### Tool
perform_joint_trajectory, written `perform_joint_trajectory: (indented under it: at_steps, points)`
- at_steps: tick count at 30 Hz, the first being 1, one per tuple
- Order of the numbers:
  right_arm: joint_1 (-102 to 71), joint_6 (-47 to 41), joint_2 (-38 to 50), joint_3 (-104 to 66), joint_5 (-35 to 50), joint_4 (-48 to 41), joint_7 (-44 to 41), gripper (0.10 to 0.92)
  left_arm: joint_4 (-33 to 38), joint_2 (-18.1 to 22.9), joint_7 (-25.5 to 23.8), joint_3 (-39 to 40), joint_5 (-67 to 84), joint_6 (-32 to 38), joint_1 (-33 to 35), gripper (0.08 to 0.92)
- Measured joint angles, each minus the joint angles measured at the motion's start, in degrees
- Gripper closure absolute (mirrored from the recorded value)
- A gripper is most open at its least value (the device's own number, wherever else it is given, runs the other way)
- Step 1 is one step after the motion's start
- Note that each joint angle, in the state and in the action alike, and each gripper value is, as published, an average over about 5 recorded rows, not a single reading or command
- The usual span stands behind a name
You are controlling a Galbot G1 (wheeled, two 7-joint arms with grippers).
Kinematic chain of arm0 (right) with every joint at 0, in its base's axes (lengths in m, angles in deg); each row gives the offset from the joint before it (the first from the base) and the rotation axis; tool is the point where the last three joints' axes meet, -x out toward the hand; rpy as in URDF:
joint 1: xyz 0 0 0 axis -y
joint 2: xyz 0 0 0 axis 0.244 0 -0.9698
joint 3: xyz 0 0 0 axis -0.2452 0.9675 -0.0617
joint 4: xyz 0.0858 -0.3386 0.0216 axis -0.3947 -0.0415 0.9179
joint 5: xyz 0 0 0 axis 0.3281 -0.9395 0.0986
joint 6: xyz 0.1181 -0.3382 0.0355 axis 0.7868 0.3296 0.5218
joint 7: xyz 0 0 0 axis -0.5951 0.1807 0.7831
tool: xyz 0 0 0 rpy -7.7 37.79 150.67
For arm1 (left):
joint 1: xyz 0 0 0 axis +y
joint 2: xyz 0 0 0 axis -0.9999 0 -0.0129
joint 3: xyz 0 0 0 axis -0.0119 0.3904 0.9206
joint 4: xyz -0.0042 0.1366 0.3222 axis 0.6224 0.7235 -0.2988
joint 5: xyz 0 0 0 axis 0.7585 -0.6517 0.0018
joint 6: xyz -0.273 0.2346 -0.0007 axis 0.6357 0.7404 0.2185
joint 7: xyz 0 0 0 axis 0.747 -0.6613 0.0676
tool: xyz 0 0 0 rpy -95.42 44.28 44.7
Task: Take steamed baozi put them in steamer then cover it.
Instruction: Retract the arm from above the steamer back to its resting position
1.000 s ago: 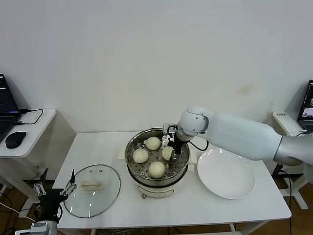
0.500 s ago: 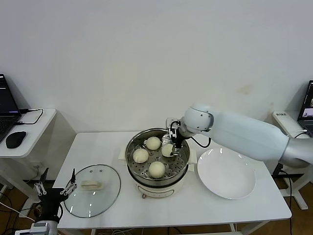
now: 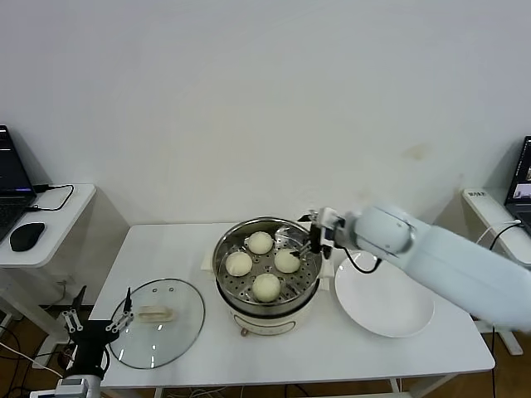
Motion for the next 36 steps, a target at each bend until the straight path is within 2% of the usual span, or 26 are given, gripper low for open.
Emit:
perform_joint_trajectory:
  at_steps: [8,19,26,36]
  points:
    - [-24.6,14.5,-0.7,-22.2,-4.4,3.3,8.6,0.203,-0.1,0.4,0.7,1.0,-0.2,0.9,0.2,0.177]
    - [-52.6,33.6,-15.9,-51.4,-13.2,1.5,9.3,0.203,-1.3,0.9,2.5,3.2,-2.0,2.3,0.0,0.177]
    - [-64.9,37.5,-27.2,-65.7,-15.2,0.9,6.6,0.203,-4.6,0.4,4.9,4.0,-11.9,2.6,-1.2,0.177]
    - [-77.1,39.0,-39.0,-76.2,-18.0,1.1,8.7,0.203,-11.3,-1.4,7.9,2.4,-38.7,3.5,-0.5,0.177]
